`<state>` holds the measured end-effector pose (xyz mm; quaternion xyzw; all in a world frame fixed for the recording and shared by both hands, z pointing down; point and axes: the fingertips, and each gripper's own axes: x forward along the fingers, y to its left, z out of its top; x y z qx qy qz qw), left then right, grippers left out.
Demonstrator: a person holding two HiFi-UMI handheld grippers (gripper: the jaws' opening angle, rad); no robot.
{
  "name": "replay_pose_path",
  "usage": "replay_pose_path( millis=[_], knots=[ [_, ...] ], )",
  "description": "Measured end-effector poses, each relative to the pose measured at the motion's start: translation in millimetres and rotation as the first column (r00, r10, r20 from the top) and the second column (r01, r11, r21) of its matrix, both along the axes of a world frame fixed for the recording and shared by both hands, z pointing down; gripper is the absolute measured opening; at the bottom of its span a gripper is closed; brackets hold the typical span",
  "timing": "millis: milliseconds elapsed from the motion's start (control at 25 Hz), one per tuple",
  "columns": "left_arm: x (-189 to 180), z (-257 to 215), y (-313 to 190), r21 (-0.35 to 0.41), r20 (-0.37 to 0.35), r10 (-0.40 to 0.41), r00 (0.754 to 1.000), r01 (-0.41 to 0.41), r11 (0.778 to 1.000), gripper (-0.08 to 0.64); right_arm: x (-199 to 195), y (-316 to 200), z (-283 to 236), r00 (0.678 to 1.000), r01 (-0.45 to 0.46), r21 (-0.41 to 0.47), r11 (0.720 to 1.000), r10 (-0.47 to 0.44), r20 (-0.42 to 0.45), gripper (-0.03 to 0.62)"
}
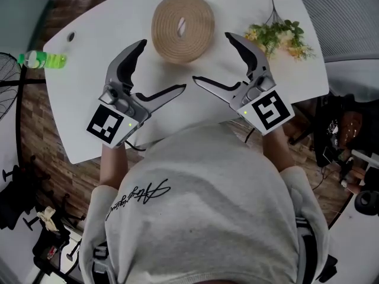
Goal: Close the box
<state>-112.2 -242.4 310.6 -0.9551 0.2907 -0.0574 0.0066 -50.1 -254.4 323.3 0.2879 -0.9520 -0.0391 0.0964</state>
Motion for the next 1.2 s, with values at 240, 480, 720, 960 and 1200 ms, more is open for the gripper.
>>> replay_pose_path(
  millis=[240,480,720,960,1200],
  knots=[
    [8.1,-17.0,9.8,0.026,-0.042,-0.003,0.999,0.004,1.000,0.438,7.7,6.9,-15.7,0.999,-0.027,0.023,0.999,0.026,0.047,0.398],
    [16.3,-30.6,19.2,0.062,-0.064,-0.015,0.998,0.019,0.998,0.356,19.3,11.9,-27.8,0.994,-0.046,0.028,0.999,0.043,0.099,0.275],
    [25.6,-45.1,27.7,0.100,-0.088,-0.020,0.996,0.029,0.995,0.224,27.4,20.9,-38.3,0.993,-0.018,0.051,0.999,0.012,0.115,0.205],
    [35.0,-50.9,32.8,0.133,-0.093,-0.050,0.994,0.063,0.989,0.117,37.5,27.6,-49.0,0.989,-0.024,0.066,0.998,0.014,0.147,0.136],
    [39.4,-58.9,37.9,0.159,-0.122,-0.083,0.989,0.102,0.982,0.024,45.4,35.0,-55.7,0.984,-0.022,0.072,0.997,0.009,0.178,0.043]
  ],
)
